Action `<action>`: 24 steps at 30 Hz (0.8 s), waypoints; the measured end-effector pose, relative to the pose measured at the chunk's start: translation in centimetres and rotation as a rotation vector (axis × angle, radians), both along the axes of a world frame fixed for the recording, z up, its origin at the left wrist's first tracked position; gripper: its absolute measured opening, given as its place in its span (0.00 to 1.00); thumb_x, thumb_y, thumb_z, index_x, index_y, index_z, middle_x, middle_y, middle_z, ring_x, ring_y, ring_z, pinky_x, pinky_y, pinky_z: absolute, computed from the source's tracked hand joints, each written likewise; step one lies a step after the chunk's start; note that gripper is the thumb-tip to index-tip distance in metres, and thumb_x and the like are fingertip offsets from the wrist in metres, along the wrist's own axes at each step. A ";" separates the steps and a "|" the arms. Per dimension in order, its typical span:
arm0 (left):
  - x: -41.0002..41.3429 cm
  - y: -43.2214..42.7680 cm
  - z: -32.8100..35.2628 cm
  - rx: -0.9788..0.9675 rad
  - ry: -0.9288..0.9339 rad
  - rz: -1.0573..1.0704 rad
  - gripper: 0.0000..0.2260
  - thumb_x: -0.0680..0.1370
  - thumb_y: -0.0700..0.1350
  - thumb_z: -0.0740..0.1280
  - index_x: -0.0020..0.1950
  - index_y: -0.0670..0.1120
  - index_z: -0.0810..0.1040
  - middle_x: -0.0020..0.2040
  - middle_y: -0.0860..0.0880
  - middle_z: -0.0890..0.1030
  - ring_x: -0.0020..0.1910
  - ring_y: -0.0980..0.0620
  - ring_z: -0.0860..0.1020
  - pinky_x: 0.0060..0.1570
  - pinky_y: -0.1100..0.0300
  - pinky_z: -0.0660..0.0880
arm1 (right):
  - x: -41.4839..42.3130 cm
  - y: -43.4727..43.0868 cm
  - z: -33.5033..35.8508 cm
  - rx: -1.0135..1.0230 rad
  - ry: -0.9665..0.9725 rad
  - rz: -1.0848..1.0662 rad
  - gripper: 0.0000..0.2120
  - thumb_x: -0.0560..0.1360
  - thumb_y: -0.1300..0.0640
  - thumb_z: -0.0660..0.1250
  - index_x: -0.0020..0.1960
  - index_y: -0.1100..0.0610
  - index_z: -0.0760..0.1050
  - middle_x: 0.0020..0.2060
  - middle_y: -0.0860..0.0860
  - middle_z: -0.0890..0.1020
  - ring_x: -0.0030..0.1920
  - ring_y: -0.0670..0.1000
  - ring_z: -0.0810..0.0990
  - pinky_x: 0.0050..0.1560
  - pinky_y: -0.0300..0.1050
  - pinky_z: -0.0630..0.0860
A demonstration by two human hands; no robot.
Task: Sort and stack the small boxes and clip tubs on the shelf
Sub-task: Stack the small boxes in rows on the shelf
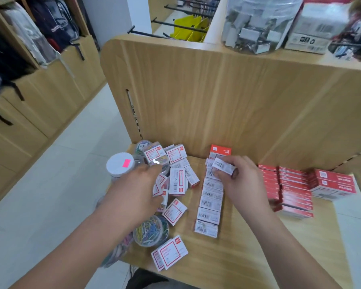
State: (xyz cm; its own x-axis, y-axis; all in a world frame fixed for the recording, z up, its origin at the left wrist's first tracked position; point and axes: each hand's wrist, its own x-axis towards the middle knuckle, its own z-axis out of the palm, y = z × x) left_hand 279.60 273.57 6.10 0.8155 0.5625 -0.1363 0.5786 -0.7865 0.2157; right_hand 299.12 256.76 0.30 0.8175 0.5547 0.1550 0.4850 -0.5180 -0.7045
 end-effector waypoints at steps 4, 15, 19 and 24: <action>-0.9 -1.0 1.2 -0.063 -0.179 0.032 0.31 0.71 0.60 0.74 0.72 0.57 0.71 0.67 0.57 0.76 0.64 0.52 0.76 0.56 0.56 0.76 | -0.4 0.5 -0.8 0.004 -0.071 0.000 0.16 0.74 0.57 0.76 0.60 0.51 0.80 0.48 0.46 0.69 0.37 0.50 0.77 0.43 0.52 0.78; -8.5 -2.8 2.5 -0.223 -0.421 0.201 0.23 0.66 0.64 0.78 0.60 0.70 0.78 0.57 0.66 0.76 0.42 0.63 0.81 0.41 0.63 0.75 | -6.8 4.2 1.9 -0.085 -0.037 0.296 0.20 0.72 0.41 0.73 0.61 0.44 0.76 0.55 0.42 0.73 0.49 0.47 0.80 0.46 0.52 0.79; -10.0 -1.4 1.5 -0.262 -0.392 0.194 0.28 0.67 0.59 0.75 0.67 0.63 0.78 0.59 0.67 0.72 0.54 0.67 0.77 0.49 0.70 0.72 | -7.0 5.8 1.9 -0.368 -0.039 0.373 0.30 0.71 0.38 0.74 0.70 0.44 0.73 0.68 0.42 0.70 0.68 0.48 0.73 0.58 0.51 0.77; -10.3 0.2 0.4 -0.330 -0.362 0.120 0.23 0.67 0.60 0.73 0.63 0.66 0.79 0.60 0.69 0.68 0.53 0.69 0.75 0.49 0.76 0.68 | -6.1 6.1 1.5 -0.371 0.072 0.406 0.19 0.75 0.48 0.73 0.65 0.44 0.78 0.70 0.42 0.72 0.59 0.47 0.79 0.58 0.47 0.77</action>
